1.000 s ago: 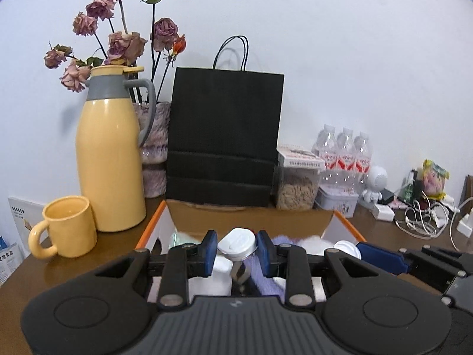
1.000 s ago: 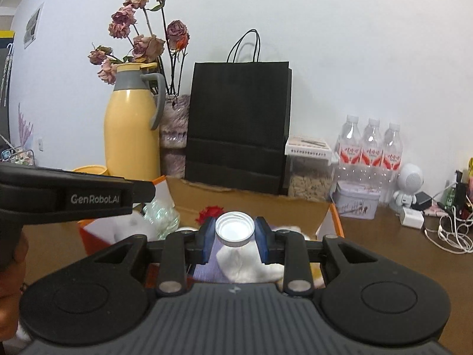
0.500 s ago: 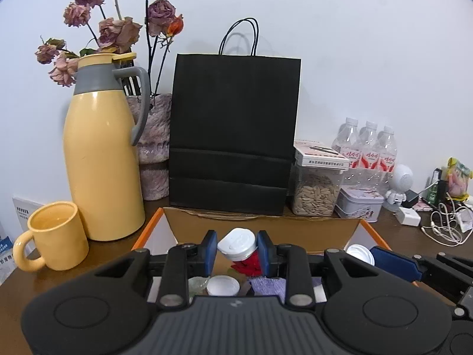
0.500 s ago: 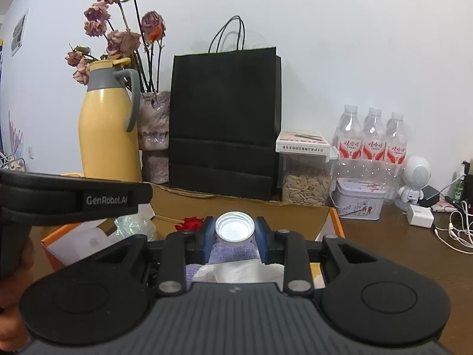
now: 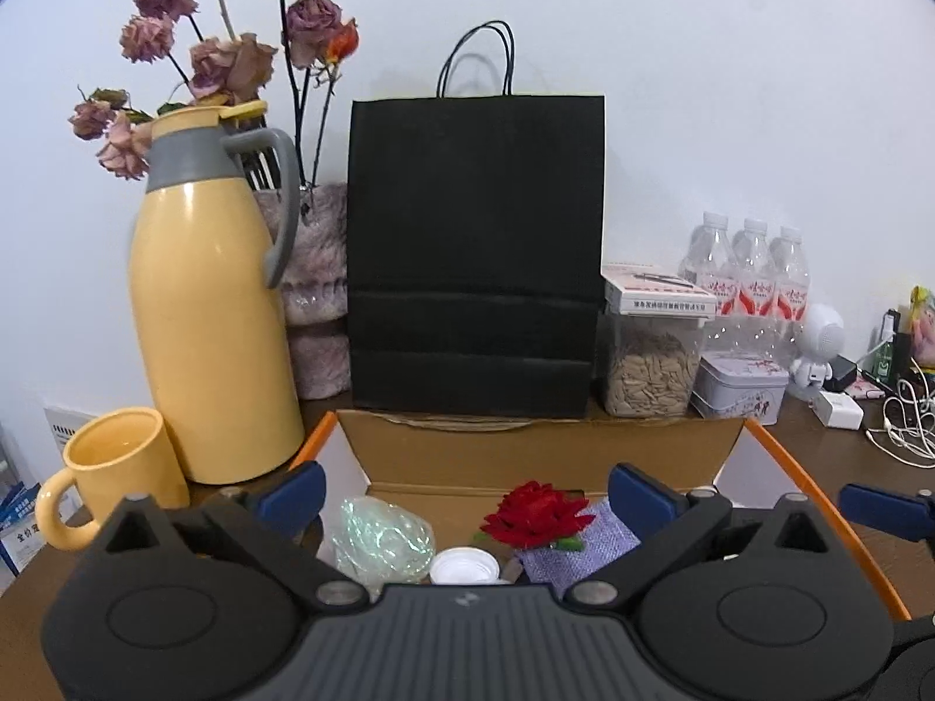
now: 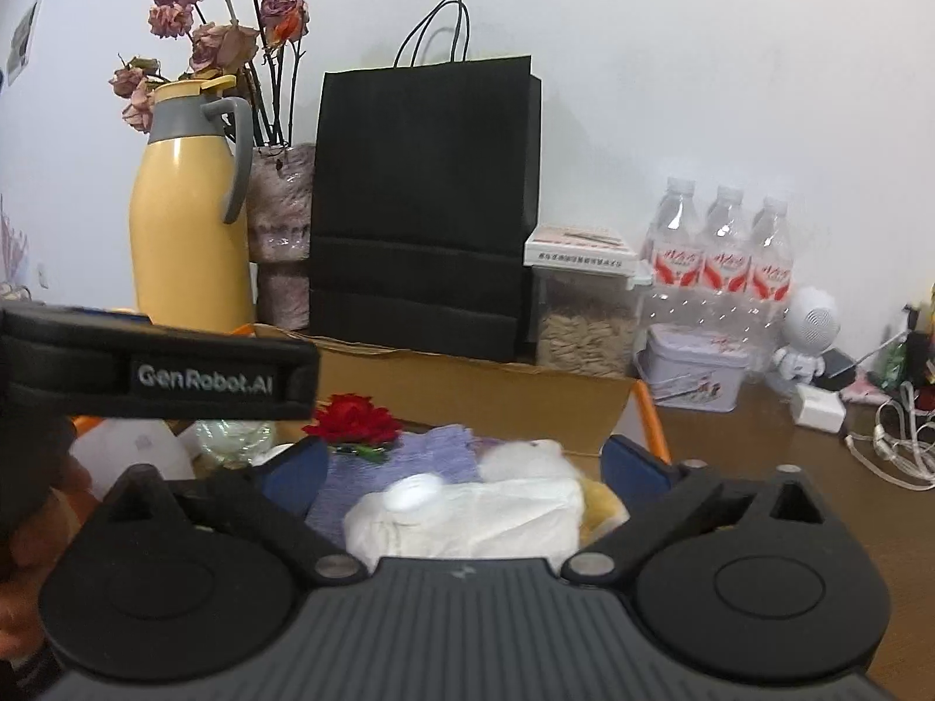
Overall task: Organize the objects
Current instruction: 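Carry both white caps into the box and open both tools, then withdraw both tools from the box to the braided cable and white disc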
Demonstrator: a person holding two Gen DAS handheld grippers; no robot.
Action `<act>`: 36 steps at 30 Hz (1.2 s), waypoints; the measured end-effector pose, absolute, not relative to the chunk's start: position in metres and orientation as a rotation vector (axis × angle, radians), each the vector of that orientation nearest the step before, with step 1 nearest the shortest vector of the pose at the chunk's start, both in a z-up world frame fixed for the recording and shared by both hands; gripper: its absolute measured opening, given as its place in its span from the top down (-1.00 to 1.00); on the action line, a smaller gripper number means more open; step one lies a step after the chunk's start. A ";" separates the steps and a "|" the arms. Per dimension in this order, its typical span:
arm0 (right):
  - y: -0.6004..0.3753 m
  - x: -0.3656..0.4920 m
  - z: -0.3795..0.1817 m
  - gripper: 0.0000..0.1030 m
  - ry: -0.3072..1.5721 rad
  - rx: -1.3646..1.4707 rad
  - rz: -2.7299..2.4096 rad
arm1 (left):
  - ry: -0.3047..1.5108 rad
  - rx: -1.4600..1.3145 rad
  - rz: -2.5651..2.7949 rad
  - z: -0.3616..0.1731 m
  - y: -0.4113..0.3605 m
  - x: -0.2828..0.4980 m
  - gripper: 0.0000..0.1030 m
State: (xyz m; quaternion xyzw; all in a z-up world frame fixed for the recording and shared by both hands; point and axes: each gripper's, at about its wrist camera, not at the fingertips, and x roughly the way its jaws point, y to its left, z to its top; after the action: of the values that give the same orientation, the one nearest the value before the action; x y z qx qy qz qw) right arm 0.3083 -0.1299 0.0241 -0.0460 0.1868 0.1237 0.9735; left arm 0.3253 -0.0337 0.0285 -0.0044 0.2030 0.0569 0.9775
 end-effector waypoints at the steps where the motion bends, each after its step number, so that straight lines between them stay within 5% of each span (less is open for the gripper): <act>1: -0.130 0.309 0.024 -1.00 0.380 -0.091 0.245 | 0.413 -0.009 0.112 0.029 -0.034 0.325 -1.00; 22: -0.132 0.302 0.029 -1.00 0.381 -0.082 0.250 | 0.419 -0.008 0.094 0.034 -0.036 0.313 -1.00; 36: -0.116 0.237 0.040 -1.00 0.375 -0.107 0.317 | 0.422 -0.056 0.096 0.056 0.013 0.225 -1.00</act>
State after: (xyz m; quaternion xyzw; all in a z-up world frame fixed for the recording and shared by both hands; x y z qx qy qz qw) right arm 0.2370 -0.1162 0.0397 -0.0529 0.1857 0.1570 0.9685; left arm 0.2252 0.0134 0.0557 -0.0280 0.2093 0.0474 0.9763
